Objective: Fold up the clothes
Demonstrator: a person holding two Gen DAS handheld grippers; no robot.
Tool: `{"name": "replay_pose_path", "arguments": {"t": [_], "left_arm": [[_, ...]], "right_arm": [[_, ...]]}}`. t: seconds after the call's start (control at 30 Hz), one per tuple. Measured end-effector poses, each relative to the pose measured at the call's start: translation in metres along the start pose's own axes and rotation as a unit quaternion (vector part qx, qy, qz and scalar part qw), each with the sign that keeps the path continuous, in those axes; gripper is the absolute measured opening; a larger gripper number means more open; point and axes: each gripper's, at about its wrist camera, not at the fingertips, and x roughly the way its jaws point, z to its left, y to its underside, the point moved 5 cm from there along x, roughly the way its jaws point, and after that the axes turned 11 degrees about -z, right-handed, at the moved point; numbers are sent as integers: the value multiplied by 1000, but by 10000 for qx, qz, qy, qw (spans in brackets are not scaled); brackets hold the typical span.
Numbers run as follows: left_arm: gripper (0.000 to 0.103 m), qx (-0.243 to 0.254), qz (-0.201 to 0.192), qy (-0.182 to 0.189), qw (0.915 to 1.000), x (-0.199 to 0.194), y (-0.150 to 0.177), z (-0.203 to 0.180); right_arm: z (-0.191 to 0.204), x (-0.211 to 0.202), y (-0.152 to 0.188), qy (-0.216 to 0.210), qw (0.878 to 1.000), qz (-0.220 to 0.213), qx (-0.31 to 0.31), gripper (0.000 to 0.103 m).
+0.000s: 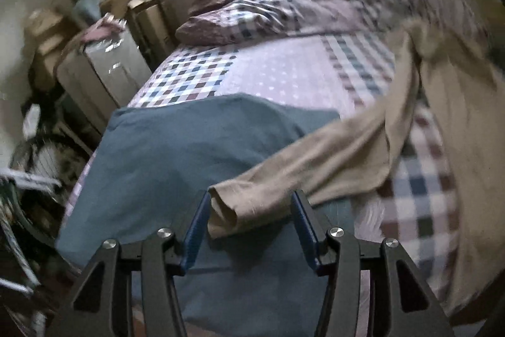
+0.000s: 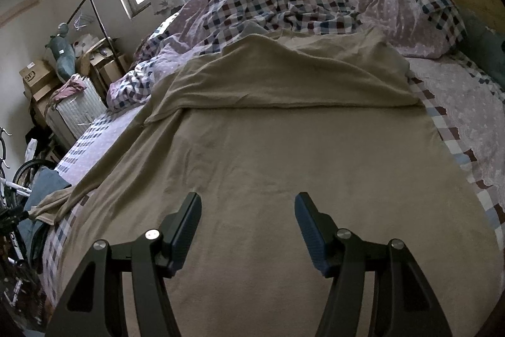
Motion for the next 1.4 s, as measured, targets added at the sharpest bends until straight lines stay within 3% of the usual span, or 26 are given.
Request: {"name": "replay_pose_path", "arguments": {"t": [0.13,0.2,0.23,0.33,0.43,0.67,0.77,0.87,1.0,1.1,1.17,1.23,1.27,1.4], "left_arm": [[56,581,130,-158,9981,8,4,-14],[37,760,223,-252,9965,16,4,-17],[19,768,251,-269,9964,19,4,-17],[5,670,192,-215,9973,23,0,-14],[2,368,50,-285,9989,25,-10,0],[1,-1003,-258,-332,9941,38,-38,53],[1,-1611,-328,-381,9857,45,-45,76],[1,-2312,-204,-617,9707,59,-40,105],[2,-2541,123,-942,9625,69,-22,124],[8,-2737,99,-556,9602,54,-6,116],[22,-2864,83,-298,9576,43,5,111],[25,-2989,66,-40,9542,33,16,106],[25,-3104,74,85,9505,29,22,104],[28,-3901,143,613,9186,23,43,92]], "right_arm": [[0,0,1,3,10000,10,-12,65],[0,0,1,4,10000,13,-7,65],[0,0,0,8,10000,12,-3,65],[0,1,0,18,10000,9,-5,65],[-1,1,0,24,10000,8,8,65],[-2,2,0,43,10000,6,-3,65],[-3,3,0,48,10000,17,-3,65],[-2,3,1,36,10000,22,-18,65],[-2,2,0,34,10000,10,-31,65],[-3,1,-1,34,10000,-14,-2,65],[-4,2,-2,37,10000,-9,36,65],[-3,2,-1,21,10000,8,46,65],[-2,3,0,16,10000,14,29,65],[3,1,2,25,10000,-2,-87,65]]}}
